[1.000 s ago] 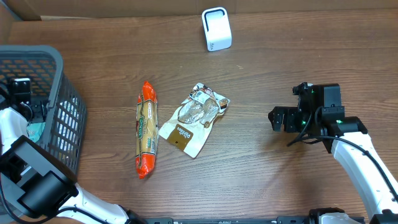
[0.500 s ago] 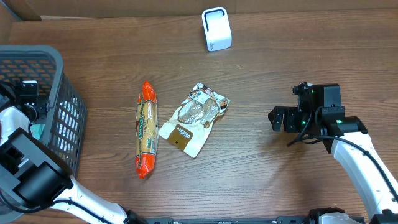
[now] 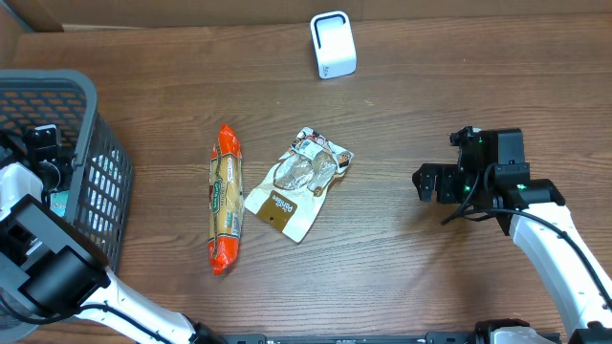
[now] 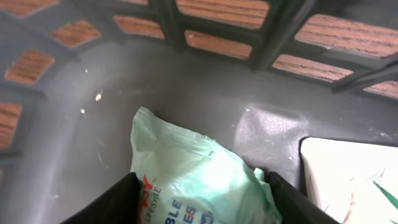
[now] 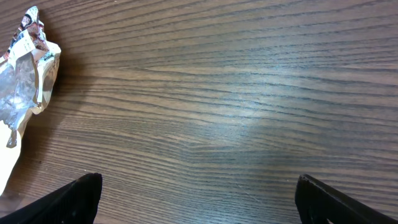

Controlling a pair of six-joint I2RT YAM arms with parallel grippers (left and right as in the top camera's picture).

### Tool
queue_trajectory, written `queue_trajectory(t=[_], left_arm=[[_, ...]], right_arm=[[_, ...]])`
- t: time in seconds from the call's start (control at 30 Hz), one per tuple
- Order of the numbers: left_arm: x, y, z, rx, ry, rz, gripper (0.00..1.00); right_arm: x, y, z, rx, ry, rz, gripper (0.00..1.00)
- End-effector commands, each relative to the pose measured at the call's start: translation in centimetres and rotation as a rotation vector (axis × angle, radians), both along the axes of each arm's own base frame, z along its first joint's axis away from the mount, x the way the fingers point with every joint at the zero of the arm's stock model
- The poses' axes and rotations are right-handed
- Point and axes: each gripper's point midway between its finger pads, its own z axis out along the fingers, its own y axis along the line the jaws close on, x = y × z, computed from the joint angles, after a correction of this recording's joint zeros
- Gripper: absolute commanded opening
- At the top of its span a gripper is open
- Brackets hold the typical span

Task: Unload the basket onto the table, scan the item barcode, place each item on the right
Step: 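Grasp the green wipes pack with the left gripper and lift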

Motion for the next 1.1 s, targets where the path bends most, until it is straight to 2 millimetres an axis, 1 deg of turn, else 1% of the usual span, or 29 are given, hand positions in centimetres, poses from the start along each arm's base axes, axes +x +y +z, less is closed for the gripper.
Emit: queue_trajectory(t=[0.0, 0.07, 0.1, 0.2, 0.3, 0.37, 0.43, 0.47, 0.57, 0.67, 0.73, 0.77, 0.83, 0.9, 0.93, 1.0, 1.03, 1.07], left_arm=[[-4.4, -3.6, -7.7, -0.166, 0.21, 0.048, 0.38], [-4.8, -4.0, -7.8, -0.189, 0.225, 0.07, 0.18], [-4.9, -4.1, -7.9, -0.196, 0.23, 0.074, 0.04], [-5.2, -4.3, -7.9, -0.212, 0.239, 0.106, 0.04], [-5.0, -4.1, -7.5, -0.223, 0.232, 0.147, 0.04], [-4.5, -3.6, -6.6, -0.224, 0.215, 0.181, 0.04], [-3.8, -2.9, -5.2, -0.229, 0.193, 0.228, 0.04], [-3.2, -2.5, -4.1, -0.234, 0.18, 0.254, 0.04], [-1.6, -1.5, -0.5, -0.25, 0.135, 0.285, 0.04], [-0.4, -0.3, 4.8, -0.225, 0.106, 0.285, 0.04], [0.2, 0.2, 8.1, -0.214, 0.077, 0.297, 0.04], [0.5, 0.2, 10.2, -0.214, 0.055, 0.308, 0.04], [0.9, -0.4, 13.9, -0.23, 0.012, 0.306, 0.04], [1.3, -1.7, 18.1, -0.252, -0.048, 0.277, 0.04], [1.4, -2.2, 19.4, -0.259, -0.07, 0.265, 0.04], [1.6, -3.6, 22.7, -0.276, -0.132, 0.228, 0.04], [1.7, -4.6, 24.8, -0.287, -0.175, 0.203, 0.04], [1.7, -5.3, 26.0, -0.295, -0.202, 0.187, 0.04]], right_arm=[[0.6, 0.3, 0.8, 0.009, -0.024, 0.009, 1.0], [0.6, 0.3, 0.8, 0.009, -0.024, 0.009, 1.0], [0.6, 0.3, 0.8, 0.009, -0.024, 0.009, 1.0], [0.6, 0.3, 0.8, 0.009, -0.024, 0.009, 1.0], [0.6, 0.3, 0.8, 0.009, -0.024, 0.009, 1.0], [0.6, 0.3, 0.8, 0.009, -0.024, 0.009, 1.0], [0.6, 0.3, 0.8, 0.009, -0.024, 0.009, 1.0], [0.6, 0.3, 0.8, 0.009, -0.024, 0.009, 1.0], [0.6, 0.3, 0.8, 0.009, -0.024, 0.009, 1.0], [0.6, 0.3, 0.8, 0.009, -0.024, 0.009, 1.0], [0.6, 0.3, 0.8, 0.009, -0.024, 0.009, 1.0], [0.6, 0.3, 0.8, 0.009, -0.024, 0.009, 1.0], [0.6, 0.3, 0.8, 0.009, -0.024, 0.009, 1.0], [0.6, 0.3, 0.8, 0.009, -0.024, 0.009, 1.0], [0.6, 0.3, 0.8, 0.009, -0.024, 0.009, 1.0], [0.6, 0.3, 0.8, 0.009, -0.024, 0.009, 1.0], [0.6, 0.3, 0.8, 0.009, -0.024, 0.009, 1.0], [0.6, 0.3, 0.8, 0.009, -0.024, 0.009, 1.0]])
